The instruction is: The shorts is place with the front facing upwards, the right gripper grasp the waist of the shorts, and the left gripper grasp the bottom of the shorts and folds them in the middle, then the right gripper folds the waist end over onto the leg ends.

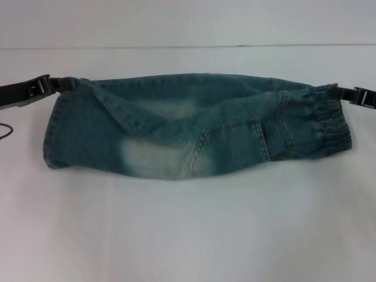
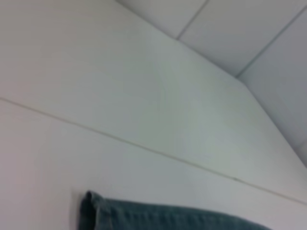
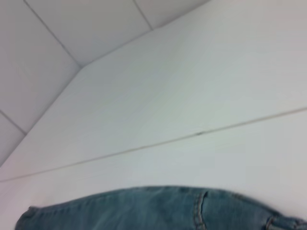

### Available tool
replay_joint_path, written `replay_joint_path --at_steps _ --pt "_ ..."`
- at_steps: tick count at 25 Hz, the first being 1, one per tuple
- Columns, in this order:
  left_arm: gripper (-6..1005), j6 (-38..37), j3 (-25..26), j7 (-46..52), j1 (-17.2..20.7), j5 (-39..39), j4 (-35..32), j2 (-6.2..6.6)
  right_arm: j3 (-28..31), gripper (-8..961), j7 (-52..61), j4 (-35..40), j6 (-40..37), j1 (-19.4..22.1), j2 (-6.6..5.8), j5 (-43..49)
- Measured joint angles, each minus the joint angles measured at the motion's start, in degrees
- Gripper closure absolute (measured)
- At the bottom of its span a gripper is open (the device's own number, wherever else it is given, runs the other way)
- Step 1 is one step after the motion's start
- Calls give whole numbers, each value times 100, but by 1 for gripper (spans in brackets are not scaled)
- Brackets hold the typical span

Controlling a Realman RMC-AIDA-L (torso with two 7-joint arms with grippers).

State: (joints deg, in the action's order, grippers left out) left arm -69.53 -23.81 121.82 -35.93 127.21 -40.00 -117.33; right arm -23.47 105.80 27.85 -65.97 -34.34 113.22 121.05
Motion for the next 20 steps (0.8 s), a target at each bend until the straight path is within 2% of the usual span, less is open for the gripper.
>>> replay_joint_path --at_steps 7,13,20 --pt "964 728 -22 -455 -95 -296 209 -157 -4 902 -267 -21 716 -110 166 -294" --pt "958 1129 -27 -754 -144 -373 250 -265 -11 897 -615 -38 850 -97 238 -750" --pt "950 1273 -27 -974 -152 -487 301 -284 -23 892 -1131 -50 819 -65 348 -1301"
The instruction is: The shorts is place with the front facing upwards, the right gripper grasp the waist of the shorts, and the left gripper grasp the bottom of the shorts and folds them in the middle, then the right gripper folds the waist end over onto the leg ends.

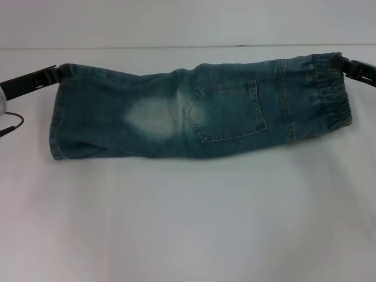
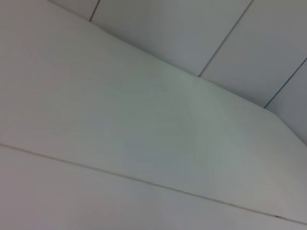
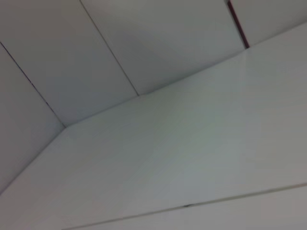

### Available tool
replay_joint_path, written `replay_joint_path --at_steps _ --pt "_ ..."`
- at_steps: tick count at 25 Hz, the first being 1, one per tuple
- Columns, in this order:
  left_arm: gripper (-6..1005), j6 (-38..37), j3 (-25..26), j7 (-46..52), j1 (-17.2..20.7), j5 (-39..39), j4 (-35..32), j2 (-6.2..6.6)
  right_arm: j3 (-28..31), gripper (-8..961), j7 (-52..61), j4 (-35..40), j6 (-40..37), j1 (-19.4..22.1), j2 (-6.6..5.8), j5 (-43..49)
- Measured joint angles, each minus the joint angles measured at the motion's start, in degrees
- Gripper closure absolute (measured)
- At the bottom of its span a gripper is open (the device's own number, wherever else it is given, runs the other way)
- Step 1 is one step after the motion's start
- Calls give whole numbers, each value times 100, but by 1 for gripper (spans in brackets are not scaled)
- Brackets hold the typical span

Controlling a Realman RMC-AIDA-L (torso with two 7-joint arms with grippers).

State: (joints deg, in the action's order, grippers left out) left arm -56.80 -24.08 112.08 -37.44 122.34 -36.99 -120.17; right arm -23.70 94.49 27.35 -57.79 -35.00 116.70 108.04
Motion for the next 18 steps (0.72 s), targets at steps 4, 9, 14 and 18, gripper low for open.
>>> replay_joint_path --at_steps 4,9,14,18 --pt "946 63 0 -113 9 -94 16 0 0 890 -109 -2 181 -128 44 -44" --pt "940 224 0 -146 27 -145 16 -19 0 886 -150 -4 542 -267 67 -51" --pt "935 460 4 -183 50 -198 34 -49 -33 882 -150 -77 951 -364 90 -53" --pt "930 642 1 -200 52 -202 159 -22 -123 880 -150 -149 1292 -424 111 -42"
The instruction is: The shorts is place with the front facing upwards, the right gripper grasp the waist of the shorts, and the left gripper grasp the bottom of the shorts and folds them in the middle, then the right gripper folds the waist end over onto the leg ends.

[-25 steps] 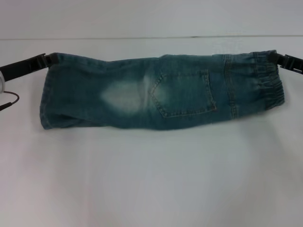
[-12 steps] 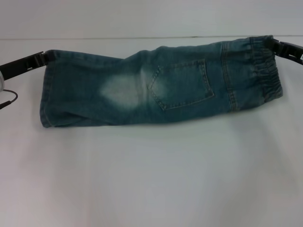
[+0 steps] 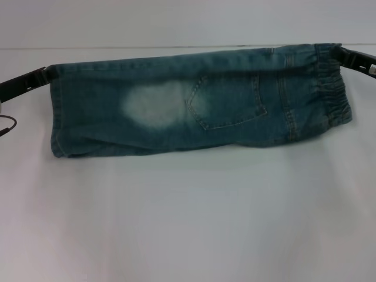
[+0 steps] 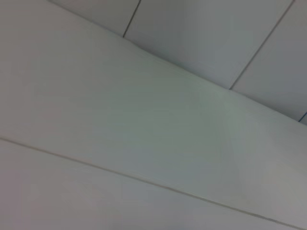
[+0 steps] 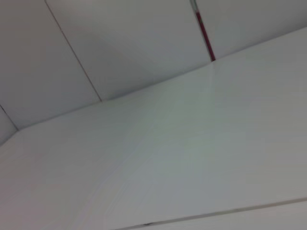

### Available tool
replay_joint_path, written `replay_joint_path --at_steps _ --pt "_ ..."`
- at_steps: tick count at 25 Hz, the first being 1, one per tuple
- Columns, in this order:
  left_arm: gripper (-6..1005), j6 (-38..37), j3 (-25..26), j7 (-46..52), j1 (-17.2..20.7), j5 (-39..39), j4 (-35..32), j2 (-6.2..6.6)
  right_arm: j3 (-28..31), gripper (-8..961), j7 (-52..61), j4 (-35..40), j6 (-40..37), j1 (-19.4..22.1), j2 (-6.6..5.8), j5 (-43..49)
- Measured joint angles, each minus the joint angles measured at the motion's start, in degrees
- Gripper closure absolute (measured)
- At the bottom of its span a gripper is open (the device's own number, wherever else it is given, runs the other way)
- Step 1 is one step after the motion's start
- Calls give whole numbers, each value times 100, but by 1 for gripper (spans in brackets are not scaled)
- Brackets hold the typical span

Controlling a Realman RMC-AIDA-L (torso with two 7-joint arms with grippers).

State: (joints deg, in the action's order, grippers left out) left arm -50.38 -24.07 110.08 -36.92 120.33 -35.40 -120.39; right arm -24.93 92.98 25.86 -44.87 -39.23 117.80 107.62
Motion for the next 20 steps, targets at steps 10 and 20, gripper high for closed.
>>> replay_joint_path --at_steps 10,20 --pt "919 88 -1 -36 1 -1 8 30 -134 872 0 -3 214 -53 -2 -3" --pt "908 102 -65 -295 -55 -52 10 -49 -700 865 246 -167 471 -161 -76 6"
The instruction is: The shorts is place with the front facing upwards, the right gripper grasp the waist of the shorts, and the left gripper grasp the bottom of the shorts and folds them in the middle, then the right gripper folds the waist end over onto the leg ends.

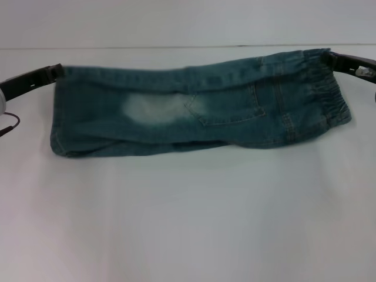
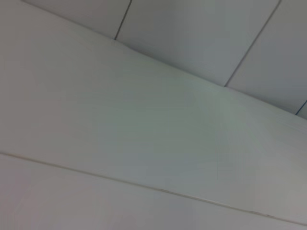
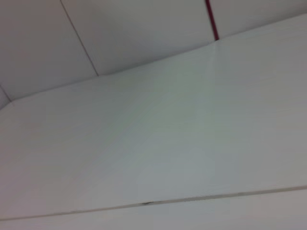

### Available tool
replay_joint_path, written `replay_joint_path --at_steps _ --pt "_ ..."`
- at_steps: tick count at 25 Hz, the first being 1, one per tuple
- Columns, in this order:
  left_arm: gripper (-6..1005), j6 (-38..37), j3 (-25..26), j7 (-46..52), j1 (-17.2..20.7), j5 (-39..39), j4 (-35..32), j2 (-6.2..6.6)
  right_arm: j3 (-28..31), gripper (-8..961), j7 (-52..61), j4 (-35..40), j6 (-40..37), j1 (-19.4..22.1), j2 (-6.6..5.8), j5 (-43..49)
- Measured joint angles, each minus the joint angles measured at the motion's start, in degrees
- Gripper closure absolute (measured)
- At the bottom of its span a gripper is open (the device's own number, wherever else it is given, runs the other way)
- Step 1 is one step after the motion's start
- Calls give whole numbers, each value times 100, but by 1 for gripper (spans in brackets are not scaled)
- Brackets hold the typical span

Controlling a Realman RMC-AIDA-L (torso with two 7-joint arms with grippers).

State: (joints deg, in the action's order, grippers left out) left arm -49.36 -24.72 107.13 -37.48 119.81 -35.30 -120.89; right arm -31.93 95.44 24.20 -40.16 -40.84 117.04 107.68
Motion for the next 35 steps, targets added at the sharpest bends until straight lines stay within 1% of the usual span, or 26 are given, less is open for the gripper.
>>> replay_joint_path --at_steps 2,6,7,9,13,15,18,20,21,24,25,26,29,31,32,34,35 --pt "906 5 -29 0 1 -5 0 -7 -120 864 86 -4 29 -3 -10 1" --pt "732 67 -12 5 21 -17 -3 -13 -209 861 120 -4 65 -3 -25 2" --pt "688 81 -9 7 33 -46 -3 -13 -209 790 122 -5 69 -3 -28 -1" --pt "649 80 -10 9 50 -109 -2 -13 -211 647 138 -7 72 0 -31 -12" --pt "571 -17 -11 6 67 -160 2 -8 -214 567 281 52 -3 44 -50 -4" --pt "532 -119 -22 -3 67 -161 2 -11 -216 526 385 77 -144 76 -110 2" --pt "474 -380 -29 -114 67 -170 -3 -20 -217 466 639 87 -508 144 -268 4" --pt "315 -604 -24 -290 81 -246 -12 -41 -219 426 857 95 -870 215 -428 6" --pt "235 -741 -22 -422 107 -329 -21 -54 -221 378 976 120 -1067 256 -518 7" --pt "128 -1262 -28 -899 218 -703 -40 -74 -256 233 1327 288 -1672 375 -731 90" --pt "92 -1635 -28 -1143 270 -848 -44 -73 -270 185 1467 365 -1875 408 -792 174" --pt "92 -1635 -28 -1143 270 -848 -44 -73 -276 158 1625 454 -2076 432 -858 274" --pt "92 -2281 -40 -1391 322 -889 -52 -38 -286 77 2233 843 -2826 455 -1052 799" --pt "93 -2583 -84 -1422 333 -870 -57 -10 -290 23 2618 1096 -3303 456 -1147 1164" --pt "93 -2692 -120 -1434 340 -861 -58 0 -290 23 2861 1284 -3556 453 -1196 1377" --pt "93 -2933 -243 -1464 371 -854 -65 13 -290 23 3305 1607 -3850 445 -1240 1711" --pt "93 -2933 -243 -1464 371 -854 -65 13 -290 23 3603 1803 -3998 436 -1259 1912"
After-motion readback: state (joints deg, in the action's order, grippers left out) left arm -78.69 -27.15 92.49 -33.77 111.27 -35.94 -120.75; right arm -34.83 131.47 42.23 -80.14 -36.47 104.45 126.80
